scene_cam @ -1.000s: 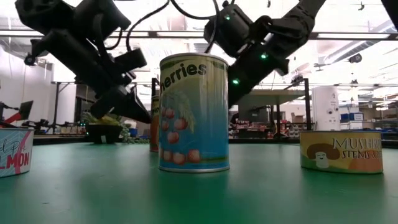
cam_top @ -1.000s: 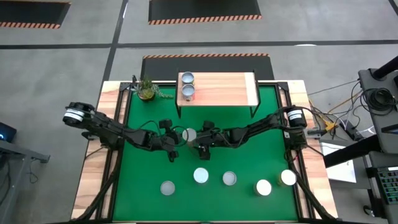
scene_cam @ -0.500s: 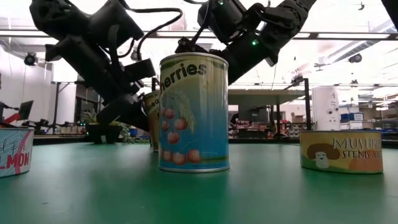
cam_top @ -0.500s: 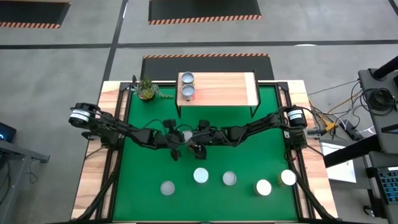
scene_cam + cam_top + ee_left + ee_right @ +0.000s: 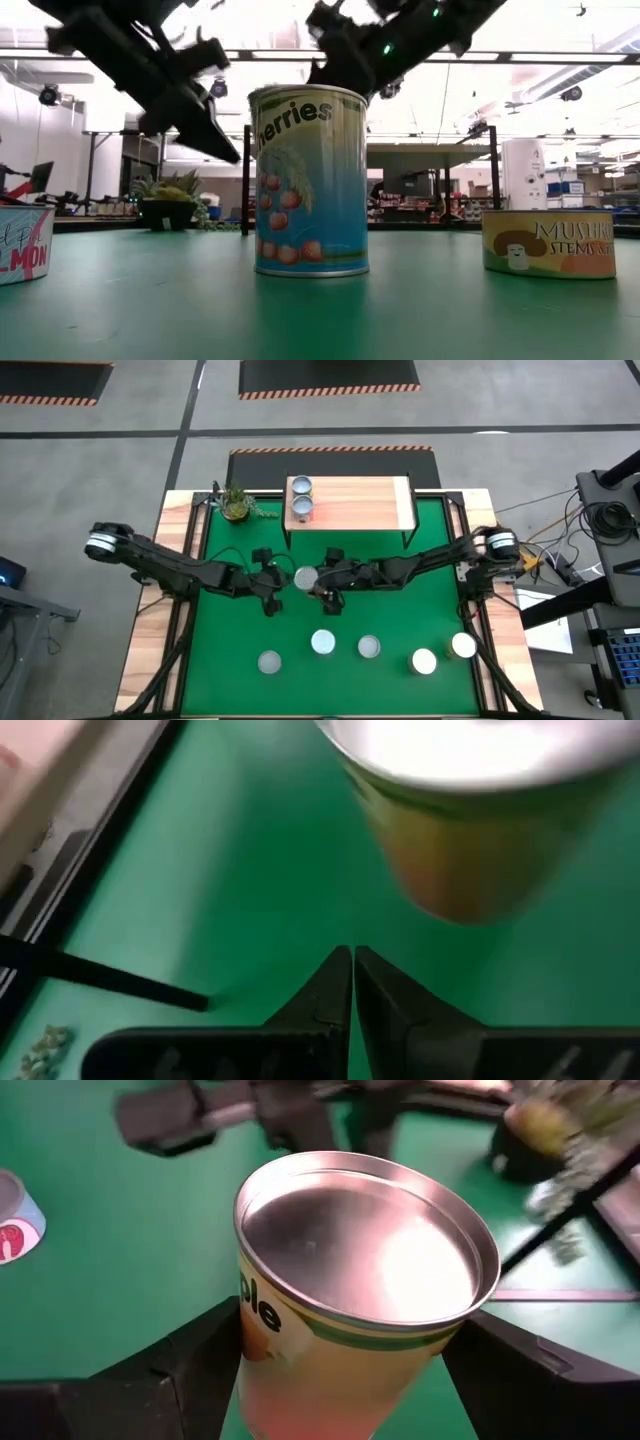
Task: Pick and place cans onto a shelf
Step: Put the canned pineapple on the shelf
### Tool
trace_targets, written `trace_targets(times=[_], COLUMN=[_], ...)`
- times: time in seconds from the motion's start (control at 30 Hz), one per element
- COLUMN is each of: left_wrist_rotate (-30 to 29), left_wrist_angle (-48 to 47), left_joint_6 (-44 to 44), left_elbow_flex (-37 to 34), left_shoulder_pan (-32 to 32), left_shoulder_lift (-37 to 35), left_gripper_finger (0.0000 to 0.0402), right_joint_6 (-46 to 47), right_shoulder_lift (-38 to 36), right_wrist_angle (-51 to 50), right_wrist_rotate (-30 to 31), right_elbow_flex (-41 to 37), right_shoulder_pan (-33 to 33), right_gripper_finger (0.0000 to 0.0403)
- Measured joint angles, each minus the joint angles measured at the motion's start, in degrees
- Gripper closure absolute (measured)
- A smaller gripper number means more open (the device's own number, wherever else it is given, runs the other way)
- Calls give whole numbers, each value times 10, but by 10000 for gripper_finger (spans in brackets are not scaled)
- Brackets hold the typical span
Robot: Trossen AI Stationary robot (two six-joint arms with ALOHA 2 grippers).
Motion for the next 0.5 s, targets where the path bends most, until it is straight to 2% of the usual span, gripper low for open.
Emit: trace_targets(times=[0.27,0.5], left_wrist_rotate=[0,-1], left_wrist_angle=[1,20], left_joint_6=[-11,-11], left_elbow_flex=[1,0], left_shoulder_pan=[-23,-22], left_shoulder_lift=[-96,-126], left_gripper_finger=[401,401], right_joint_6=[-58,-80], right_shoulder_lift=[-149,-209], right_wrist_angle=[-46,-53], right_wrist_rotate=[-5,-120], right_elbow_flex=[-29,-42], right_shoulder_pan=[-49,-152], right_gripper_finger=[110,109])
